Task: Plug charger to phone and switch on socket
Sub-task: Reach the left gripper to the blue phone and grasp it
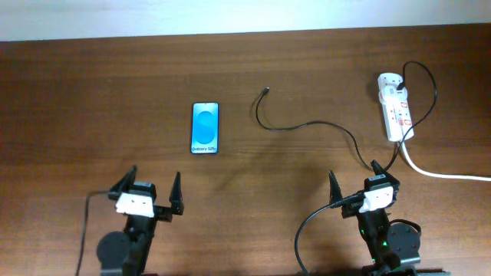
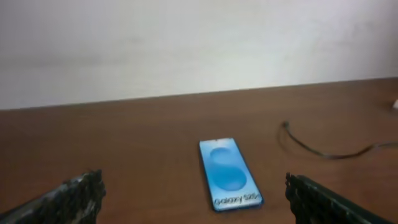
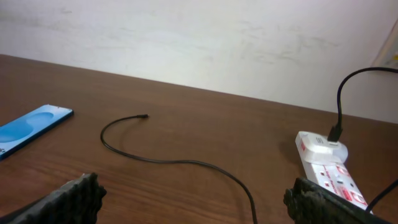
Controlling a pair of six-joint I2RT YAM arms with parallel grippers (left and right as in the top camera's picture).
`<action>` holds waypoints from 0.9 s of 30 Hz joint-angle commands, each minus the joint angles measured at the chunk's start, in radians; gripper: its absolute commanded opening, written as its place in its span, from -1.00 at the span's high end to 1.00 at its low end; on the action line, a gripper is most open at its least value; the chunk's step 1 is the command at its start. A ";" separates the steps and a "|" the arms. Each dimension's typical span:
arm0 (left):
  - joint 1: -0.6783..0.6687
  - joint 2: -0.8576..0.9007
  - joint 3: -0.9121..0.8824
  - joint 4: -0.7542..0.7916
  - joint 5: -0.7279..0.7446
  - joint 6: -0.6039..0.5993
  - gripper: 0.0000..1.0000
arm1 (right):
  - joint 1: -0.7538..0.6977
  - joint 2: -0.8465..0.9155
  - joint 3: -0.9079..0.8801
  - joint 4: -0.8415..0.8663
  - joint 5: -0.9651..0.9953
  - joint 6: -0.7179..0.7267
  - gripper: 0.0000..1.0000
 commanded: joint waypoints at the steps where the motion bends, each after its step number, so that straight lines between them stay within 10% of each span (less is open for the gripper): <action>1: 0.006 0.265 0.268 -0.019 0.058 0.012 -0.98 | 0.004 -0.006 -0.005 -0.004 -0.003 0.004 -0.97; 7: -0.002 1.038 0.911 -0.280 0.165 0.046 -0.98 | 0.004 -0.006 -0.005 -0.004 -0.003 0.004 -0.97; 13: -0.153 1.860 1.805 -0.969 0.048 0.117 -0.99 | 0.004 -0.006 -0.005 -0.004 -0.003 0.004 -0.97; 27: -0.260 2.119 1.833 -1.085 -0.226 -0.206 -0.98 | 0.004 -0.006 -0.005 -0.004 -0.003 0.004 -0.97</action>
